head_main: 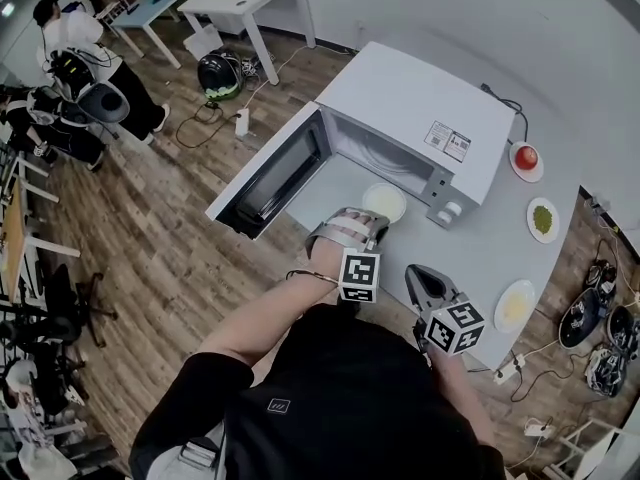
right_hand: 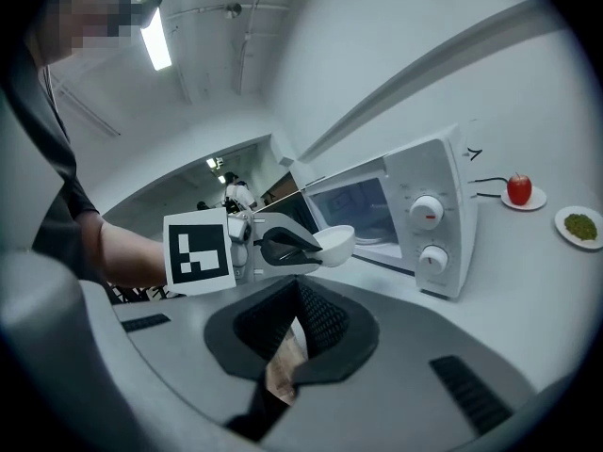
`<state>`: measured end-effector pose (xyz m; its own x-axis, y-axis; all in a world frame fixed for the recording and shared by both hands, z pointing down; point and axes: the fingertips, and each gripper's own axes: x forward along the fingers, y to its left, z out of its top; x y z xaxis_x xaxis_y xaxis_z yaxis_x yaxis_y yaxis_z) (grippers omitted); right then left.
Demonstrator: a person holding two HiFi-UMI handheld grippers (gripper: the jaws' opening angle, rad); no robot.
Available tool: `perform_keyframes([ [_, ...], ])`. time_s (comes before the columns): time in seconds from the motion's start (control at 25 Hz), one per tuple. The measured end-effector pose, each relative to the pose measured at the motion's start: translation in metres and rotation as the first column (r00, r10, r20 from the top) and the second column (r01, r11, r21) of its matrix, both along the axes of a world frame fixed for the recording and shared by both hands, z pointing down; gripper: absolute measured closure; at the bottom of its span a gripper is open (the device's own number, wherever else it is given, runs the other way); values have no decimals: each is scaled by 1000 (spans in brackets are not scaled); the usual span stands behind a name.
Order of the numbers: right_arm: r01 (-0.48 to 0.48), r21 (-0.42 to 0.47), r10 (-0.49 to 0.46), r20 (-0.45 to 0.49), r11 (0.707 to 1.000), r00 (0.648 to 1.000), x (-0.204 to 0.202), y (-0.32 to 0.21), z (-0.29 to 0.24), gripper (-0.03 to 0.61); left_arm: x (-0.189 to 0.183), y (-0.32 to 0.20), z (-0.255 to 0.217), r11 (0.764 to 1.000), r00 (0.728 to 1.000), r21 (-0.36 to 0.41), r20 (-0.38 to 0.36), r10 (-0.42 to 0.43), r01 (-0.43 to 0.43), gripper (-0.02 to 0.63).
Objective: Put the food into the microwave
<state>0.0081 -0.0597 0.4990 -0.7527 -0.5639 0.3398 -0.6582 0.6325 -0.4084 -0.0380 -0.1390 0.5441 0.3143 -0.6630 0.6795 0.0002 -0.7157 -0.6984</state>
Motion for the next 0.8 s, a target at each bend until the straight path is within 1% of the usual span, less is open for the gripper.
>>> perform_keyframes([
  [0.16,-16,-21,15,-25,1000,1000,-27,-17,0,569,-19,-24,1,999,999,4,-9,33,-33,558],
  [0.28,-40,-32,39,-45,999,998,-39,-32,5,569,-29,-45,5,999,999,0,-20,48,-48,558],
  [0.44,-80,-33,79,-34,996,996,-53,-53,8,569,-36,-75,9,998,998,13,-40,57,-57,558],
  [0.6,-51,-28,50,-36,998,998,-71,-57,11,569,-38,-102,23,998,998,7,-32,61,-61,558],
  [0.8,3,-60,-6,-44,998,999,-79,-56,32,569,-33,-133,40,998,998,19,-8,66,-65,558],
])
